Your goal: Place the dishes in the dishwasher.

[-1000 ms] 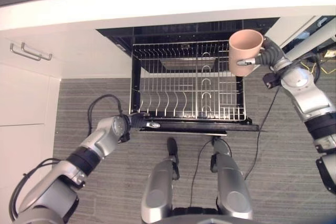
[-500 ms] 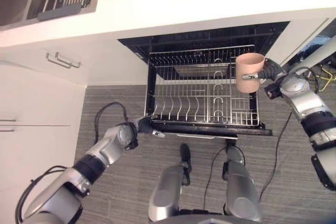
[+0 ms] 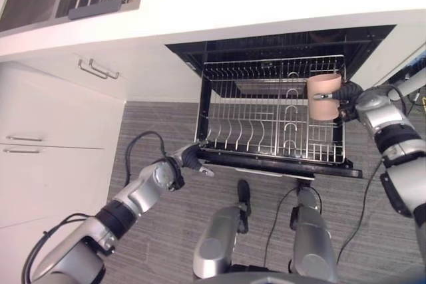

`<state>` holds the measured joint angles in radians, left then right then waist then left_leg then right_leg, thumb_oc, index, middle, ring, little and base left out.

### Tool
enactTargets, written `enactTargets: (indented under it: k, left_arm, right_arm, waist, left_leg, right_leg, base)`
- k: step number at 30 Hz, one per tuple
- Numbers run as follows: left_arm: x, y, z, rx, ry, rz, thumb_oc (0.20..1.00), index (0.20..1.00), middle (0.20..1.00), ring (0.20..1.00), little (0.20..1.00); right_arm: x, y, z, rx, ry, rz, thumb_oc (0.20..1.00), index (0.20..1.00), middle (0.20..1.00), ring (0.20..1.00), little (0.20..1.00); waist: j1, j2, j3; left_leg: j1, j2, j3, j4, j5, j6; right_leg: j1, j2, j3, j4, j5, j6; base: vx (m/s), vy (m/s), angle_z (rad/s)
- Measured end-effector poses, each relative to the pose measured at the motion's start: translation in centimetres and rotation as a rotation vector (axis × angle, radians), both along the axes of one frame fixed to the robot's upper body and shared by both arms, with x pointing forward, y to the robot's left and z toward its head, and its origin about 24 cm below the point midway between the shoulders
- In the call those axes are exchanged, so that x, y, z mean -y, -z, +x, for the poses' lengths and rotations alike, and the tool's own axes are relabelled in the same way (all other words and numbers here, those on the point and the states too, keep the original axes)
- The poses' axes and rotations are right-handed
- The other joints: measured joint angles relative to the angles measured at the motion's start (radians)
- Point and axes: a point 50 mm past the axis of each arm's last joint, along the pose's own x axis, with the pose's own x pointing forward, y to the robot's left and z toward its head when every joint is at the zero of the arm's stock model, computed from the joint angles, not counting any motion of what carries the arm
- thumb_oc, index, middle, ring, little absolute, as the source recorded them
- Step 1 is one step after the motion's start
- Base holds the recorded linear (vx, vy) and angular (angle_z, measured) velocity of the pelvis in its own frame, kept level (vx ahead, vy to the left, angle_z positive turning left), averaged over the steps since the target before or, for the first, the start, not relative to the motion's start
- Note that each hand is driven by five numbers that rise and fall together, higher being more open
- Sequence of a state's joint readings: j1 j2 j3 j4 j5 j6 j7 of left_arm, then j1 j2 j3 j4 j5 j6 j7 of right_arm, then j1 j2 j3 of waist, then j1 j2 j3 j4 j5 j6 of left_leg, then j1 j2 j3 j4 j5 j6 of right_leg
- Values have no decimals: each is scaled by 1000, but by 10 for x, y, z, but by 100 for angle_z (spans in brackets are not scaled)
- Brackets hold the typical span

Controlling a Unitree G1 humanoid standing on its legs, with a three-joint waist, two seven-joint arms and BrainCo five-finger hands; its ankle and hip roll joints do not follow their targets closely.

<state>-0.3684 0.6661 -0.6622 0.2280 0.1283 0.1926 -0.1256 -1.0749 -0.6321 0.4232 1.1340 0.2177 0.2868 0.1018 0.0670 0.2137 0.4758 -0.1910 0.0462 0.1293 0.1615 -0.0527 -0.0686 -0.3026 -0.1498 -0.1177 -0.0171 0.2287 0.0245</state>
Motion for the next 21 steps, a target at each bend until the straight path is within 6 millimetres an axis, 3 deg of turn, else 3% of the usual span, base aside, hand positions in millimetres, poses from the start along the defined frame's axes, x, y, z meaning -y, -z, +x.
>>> enactTargets:
  k: [2, 3, 4, 11, 15, 21]
  left_arm:
    - [3, -1, -1, 2, -4, -36, 1000, 1000, 1000, 1000, 1000]
    - [4, -2, -1, 2, -2, -39, 1000, 1000, 1000, 1000, 1000]
    - [4, -2, -1, 3, 1, -41, 1000, 1000, 1000, 1000, 1000]
    - [6, -5, -1, 20, 1, -51, 1000, 1000, 1000, 1000, 1000]
    - [5, -5, 0, 38, -15, -52, 1000, 1000, 1000, 1000, 1000]
    - [-12, -10, 1, 54, -77, -51, 1000, 1000, 1000, 1000, 1000]
  right_arm:
    - [1, -3, 0, 1, 36, -9, 213, 213, 213, 213, 213]
    - [1, -4, 1, 7, 46, -14, 576, 576, 576, 576, 576]
    - [2, -5, 1, 19, 62, -21, 1000, 1000, 1000, 1000, 1000]
    - [3, -14, 2, 98, 180, 21, 1000, 1000, 1000, 1000, 1000]
    - [-8, -28, 4, 142, 173, 22, 1000, 1000, 1000, 1000, 1000]
    - [-24, -66, 2, 272, 127, -23, 1000, 1000, 1000, 1000, 1000]
  waist:
    - [0, 4, 0]
    - [0, 6, 1]
    - [0, 8, 1]
    - [2, 11, 1]
    - [-5, 6, 5]
    - [-34, -42, 36]
  left_leg:
    - [-2, -8, -2, 1, 0, 3]
    - [-3, -10, -2, 2, -1, 5]
    - [-5, -10, -2, 5, -2, 7]
    - [-28, -14, -5, 27, -9, 15]
    - [-48, -10, -6, 54, -17, 18]
    - [-73, -1, 19, 111, -51, 23]
  right_leg:
    - [0, -9, 0, 0, -1, 5]
    - [0, -10, 0, 0, -1, 6]
    - [-1, -11, 0, 0, -1, 7]
    - [-19, -10, -1, 14, 11, 24]
    - [-28, -8, 0, 15, 11, 24]
    - [-43, -1, 30, 22, 14, 26]
  base:
    - [33, 46, 6]
    - [0, 0, 0]
    - [0, 0, 0]
    - [0, 0, 0]
    - [8, -27, 0]
    - [24, 12, -12]
